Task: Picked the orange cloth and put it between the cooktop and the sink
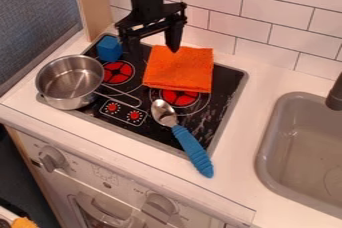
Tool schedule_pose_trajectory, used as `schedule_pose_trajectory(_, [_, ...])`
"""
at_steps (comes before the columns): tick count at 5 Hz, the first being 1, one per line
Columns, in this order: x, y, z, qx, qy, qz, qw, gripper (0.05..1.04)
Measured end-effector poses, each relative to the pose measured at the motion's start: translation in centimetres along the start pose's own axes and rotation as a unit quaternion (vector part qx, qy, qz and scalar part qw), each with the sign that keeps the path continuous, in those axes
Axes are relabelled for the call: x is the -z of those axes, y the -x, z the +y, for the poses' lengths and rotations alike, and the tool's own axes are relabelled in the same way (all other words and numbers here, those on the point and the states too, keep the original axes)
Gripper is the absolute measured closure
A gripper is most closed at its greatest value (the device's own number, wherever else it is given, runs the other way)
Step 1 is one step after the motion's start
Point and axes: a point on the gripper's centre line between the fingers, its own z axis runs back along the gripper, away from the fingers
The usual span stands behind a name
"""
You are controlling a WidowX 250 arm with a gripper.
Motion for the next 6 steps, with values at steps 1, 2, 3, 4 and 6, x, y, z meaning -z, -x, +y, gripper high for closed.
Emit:
schedule_pose_trajectory(1, [0.4,-1.1,-1.6,0.021,-0.013,-0.015,0.9996,0.084])
schedule_pose_trajectory(2, [1.4,-2.2,-2.8,0.043,-0.011,-0.015,0.9989,0.084])
schedule_pose_trajectory(3, [3.0,-2.9,-2.7,0.044,0.003,-0.012,0.9989,0.084])
schedule_pose_trajectory(4, [5.2,-3.0,-2.5,0.048,-0.006,-0.007,0.9988,0.084])
schedule_pose_trajectory(6, [6.0,-2.2,-3.4,0.045,0.001,-0.005,0.999,0.082])
